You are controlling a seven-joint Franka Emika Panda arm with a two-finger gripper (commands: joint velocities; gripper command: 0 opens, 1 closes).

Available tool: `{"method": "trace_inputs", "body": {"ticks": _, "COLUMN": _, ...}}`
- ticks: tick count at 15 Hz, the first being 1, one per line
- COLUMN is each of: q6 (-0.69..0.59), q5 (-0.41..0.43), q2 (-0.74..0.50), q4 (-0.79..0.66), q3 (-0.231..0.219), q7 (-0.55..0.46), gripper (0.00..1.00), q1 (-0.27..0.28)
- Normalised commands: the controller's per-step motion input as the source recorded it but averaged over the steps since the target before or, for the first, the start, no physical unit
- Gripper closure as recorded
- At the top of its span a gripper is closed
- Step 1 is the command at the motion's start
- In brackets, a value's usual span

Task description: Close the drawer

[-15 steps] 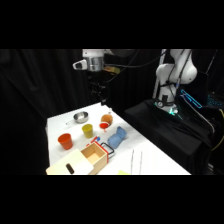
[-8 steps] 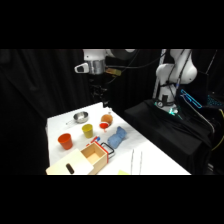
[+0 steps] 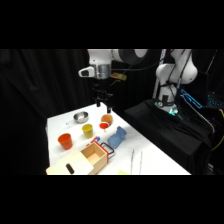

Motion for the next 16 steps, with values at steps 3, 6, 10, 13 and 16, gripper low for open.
{"method": "trace_inputs", "body": {"ticks": 3, "q6": 0.39, "q5": 0.167, "q2": -0.17, "q4": -0.28, "q3": 0.04, "q7": 0.02, "gripper": 0.0, "q1": 0.042}}
{"method": "trace_inputs", "body": {"ticks": 6, "q6": 0.37, "q5": 0.184, "q2": -0.11, "q4": -0.24, "q3": 0.048, "q7": 0.02, "gripper": 0.0, "q1": 0.05}}
{"method": "trace_inputs", "body": {"ticks": 10, "q6": 0.39, "q5": 0.157, "q2": 0.0, "q4": -0.18, "q3": 0.062, "q7": 0.02, "gripper": 0.0, "q1": 0.059}}
{"method": "trace_inputs", "body": {"ticks": 13, "q6": 0.41, "q5": 0.12, "q2": 0.13, "q4": -0.09, "q3": 0.058, "q7": 0.0, "gripper": 0.0, "q1": 0.043}}
{"method": "trace_inputs", "body": {"ticks": 16, "q6": 0.4, "q5": 0.098, "q2": 0.17, "q4": -0.03, "q3": 0.051, "q7": 0.0, "gripper": 0.0, "q1": 0.016}}
